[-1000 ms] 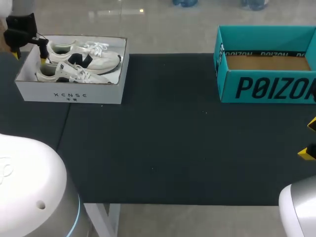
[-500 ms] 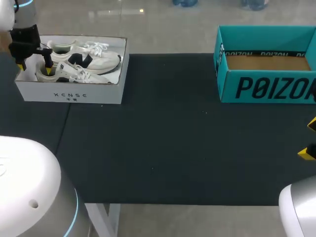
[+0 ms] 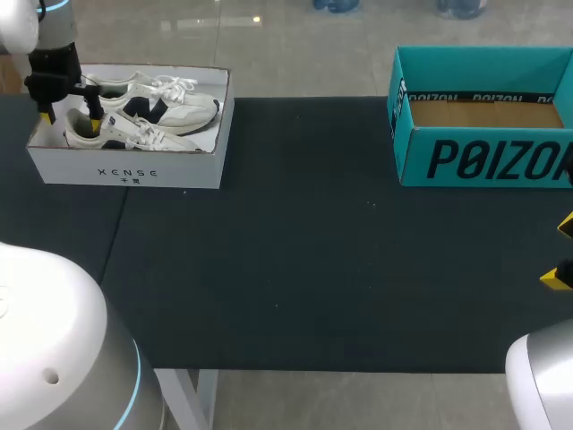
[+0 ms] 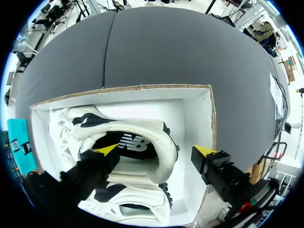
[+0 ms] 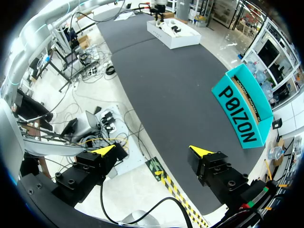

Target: Take the shoe out of the shoebox, open the shoe tongue, remove and reinsert the insole, then place the shoe into the shoebox

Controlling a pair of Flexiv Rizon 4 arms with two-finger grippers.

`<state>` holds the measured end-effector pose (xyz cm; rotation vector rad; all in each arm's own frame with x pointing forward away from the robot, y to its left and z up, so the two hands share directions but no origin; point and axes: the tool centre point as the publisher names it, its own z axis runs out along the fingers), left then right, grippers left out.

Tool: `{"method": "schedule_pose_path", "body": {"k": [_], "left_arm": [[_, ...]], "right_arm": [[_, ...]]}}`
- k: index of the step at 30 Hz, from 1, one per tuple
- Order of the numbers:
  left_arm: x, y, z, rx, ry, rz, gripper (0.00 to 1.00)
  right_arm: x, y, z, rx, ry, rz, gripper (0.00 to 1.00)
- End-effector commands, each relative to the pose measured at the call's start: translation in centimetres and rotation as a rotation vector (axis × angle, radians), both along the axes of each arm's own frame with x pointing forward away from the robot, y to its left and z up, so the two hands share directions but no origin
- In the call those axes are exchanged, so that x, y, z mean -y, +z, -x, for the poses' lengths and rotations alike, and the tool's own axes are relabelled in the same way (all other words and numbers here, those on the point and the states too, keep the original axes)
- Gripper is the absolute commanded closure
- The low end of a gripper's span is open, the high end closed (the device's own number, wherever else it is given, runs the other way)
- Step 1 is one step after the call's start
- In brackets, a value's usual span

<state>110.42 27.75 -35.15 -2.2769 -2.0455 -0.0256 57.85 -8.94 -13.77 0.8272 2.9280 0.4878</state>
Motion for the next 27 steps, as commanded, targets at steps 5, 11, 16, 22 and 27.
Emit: {"method": "schedule_pose_path", "body": {"k": [5,11,16,22,27], "left_arm": [[-0.28,-1.3,-1.88,-0.033,-0.009,0.009,0.0],[-0.46,-1.51,-2.14,-0.025,-0.011,0.017,0.0],[-0.64,-1.59,-2.32,-0.017,-0.012,0.021,0.2],[-0.81,-1.4,-2.39,-0.011,-0.016,0.031,0.47],[-0.84,-1.23,-2.3,-0.007,-0.016,0.034,0.51]], "right_arm": [[-0.1,0.3,-0.3,-0.009,0.001,0.004,0.0],[-0.1,0.3,-0.3,-0.009,0.001,0.004,0.0],[-0.1,0.3,-0.3,-0.009,0.001,0.004,0.0],[-0.1,0.3,-0.3,-0.009,0.001,0.004,0.0],[-0.1,0.3,-0.3,-0.009,0.001,0.004,0.0]]}}
